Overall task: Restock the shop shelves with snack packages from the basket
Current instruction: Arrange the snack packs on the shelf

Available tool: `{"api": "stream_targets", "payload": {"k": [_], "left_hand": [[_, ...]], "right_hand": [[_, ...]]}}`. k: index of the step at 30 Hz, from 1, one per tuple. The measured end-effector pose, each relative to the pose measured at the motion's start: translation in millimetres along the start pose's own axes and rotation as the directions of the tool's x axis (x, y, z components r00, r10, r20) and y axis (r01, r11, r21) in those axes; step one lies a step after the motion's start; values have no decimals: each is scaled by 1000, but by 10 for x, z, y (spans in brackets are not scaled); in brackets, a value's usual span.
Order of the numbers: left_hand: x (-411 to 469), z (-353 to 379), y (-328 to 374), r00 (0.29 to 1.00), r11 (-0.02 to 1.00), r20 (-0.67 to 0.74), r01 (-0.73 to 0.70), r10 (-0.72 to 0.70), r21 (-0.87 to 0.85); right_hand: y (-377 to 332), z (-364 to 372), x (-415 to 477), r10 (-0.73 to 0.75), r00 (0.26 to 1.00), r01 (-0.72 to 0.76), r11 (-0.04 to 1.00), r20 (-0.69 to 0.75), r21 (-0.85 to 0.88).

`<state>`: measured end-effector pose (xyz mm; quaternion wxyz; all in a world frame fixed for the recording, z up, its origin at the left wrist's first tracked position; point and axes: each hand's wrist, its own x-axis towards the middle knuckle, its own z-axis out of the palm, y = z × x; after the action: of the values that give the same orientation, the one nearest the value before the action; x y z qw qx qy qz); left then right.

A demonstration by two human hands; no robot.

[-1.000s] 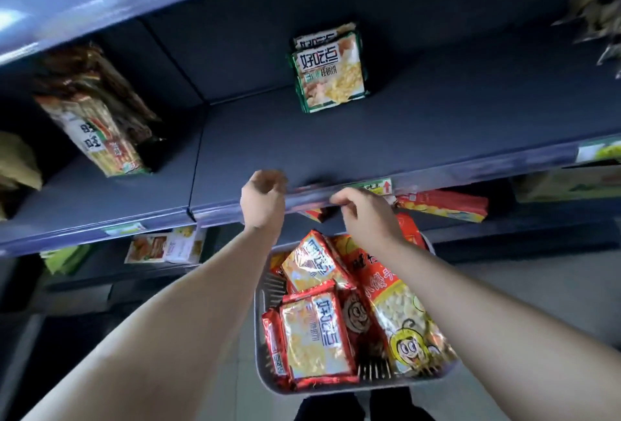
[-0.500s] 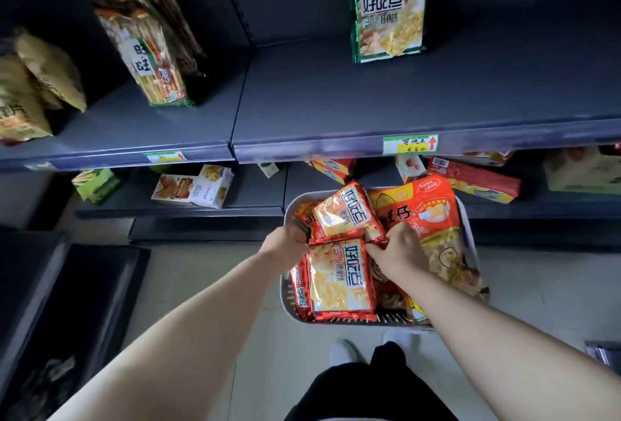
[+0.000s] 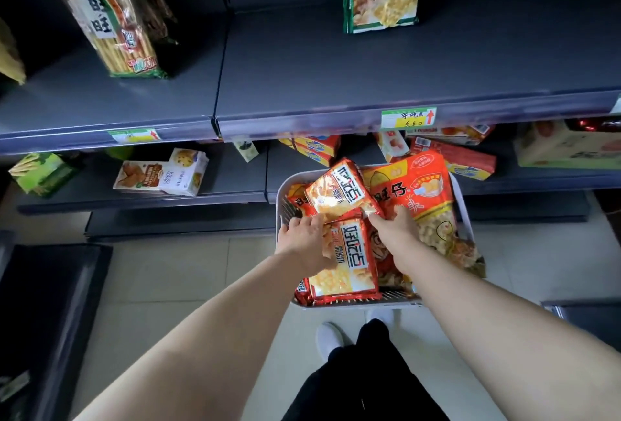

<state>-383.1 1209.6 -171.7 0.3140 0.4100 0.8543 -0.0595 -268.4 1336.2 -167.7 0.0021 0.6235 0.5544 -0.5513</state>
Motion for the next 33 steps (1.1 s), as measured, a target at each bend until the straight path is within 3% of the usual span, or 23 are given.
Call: {"api": "stream_targets", "payload": {"k": [2,4,8,11,13,18,26,33], "left_hand": [[-20,-73,-7,999,992,-48,-19,25,121],[-28,-158,-62,999,993,-43,-27,33,117],[-60,-325,-233,995,989,95,21,-7,-148],[-79,-477,-397,996,945,93,29,2,-326],[-89,-589,-474,998,877,57,45,-20,-478],[-175,-906,-502,999,590,2,21,-33,-807],[-298,-1262,-202,999,307,-39,-34,-10,-951],[-322,-1504,-86,995,233,-94,-94,13,-968]], "right_hand": [[-37,17,-7,-10,1000,9,1000,23,13],[-51,62,-5,-31,999,31,999,36,17],[-97,96,-25,-23,1000,24,992,-8,120],[-110,18,-100,-72,996,80,983,-51,168],[-145,-84,-157,-106,991,120,971,-79,207],[-358,-451,-268,-243,957,276,931,-157,237],[-592,-840,-380,-246,902,374,856,-355,357],[-920,-1012,-373,-287,871,455,778,-399,432]]}}
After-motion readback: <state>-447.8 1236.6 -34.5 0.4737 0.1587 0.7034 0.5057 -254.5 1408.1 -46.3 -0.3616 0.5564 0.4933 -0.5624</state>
